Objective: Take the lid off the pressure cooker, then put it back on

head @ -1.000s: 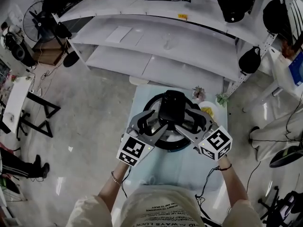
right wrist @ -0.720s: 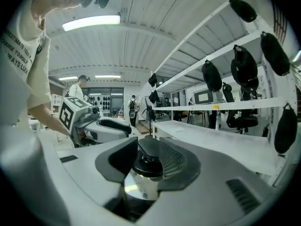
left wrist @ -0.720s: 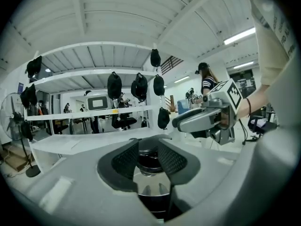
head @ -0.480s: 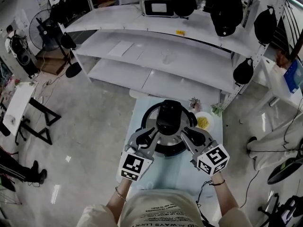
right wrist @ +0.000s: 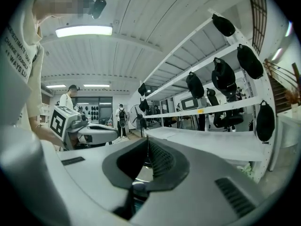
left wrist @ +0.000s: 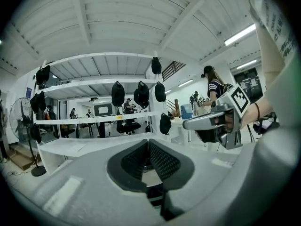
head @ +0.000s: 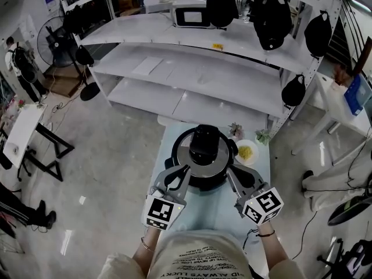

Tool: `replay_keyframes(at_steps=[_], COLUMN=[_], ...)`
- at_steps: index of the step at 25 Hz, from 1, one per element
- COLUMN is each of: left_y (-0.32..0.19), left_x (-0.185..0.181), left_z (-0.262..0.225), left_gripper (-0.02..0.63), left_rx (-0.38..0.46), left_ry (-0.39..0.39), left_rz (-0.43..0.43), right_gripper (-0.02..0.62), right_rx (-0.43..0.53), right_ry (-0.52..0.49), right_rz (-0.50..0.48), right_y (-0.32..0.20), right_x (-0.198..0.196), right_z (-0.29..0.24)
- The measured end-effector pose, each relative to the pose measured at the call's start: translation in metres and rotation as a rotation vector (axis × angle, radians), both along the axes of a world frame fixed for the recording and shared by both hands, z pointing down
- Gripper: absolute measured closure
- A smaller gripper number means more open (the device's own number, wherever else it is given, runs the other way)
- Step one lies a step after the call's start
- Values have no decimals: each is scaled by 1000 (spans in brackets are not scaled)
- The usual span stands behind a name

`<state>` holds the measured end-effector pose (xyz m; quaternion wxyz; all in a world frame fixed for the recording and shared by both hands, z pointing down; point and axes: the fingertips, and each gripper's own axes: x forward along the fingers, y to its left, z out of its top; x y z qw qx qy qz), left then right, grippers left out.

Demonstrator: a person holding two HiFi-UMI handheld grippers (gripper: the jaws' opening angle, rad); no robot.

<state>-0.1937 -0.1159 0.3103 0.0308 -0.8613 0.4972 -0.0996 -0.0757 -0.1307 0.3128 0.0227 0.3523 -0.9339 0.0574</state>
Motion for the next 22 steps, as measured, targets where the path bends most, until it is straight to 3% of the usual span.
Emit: replay_keyframes(at_steps=[11, 22], left_y=[19, 24], left_x=[-11, -18], left_z=[-16, -10], left_gripper=[578, 578], left_rx=[37, 20], left_ry=[65, 95], left_rz=[-43, -83], right_gripper=[589, 591], right_rx=[8, 36], right_ry=[-109, -75], right_rz=[75, 89], right_y=[16, 23], right_x=[29, 33], right_z=[-19, -21])
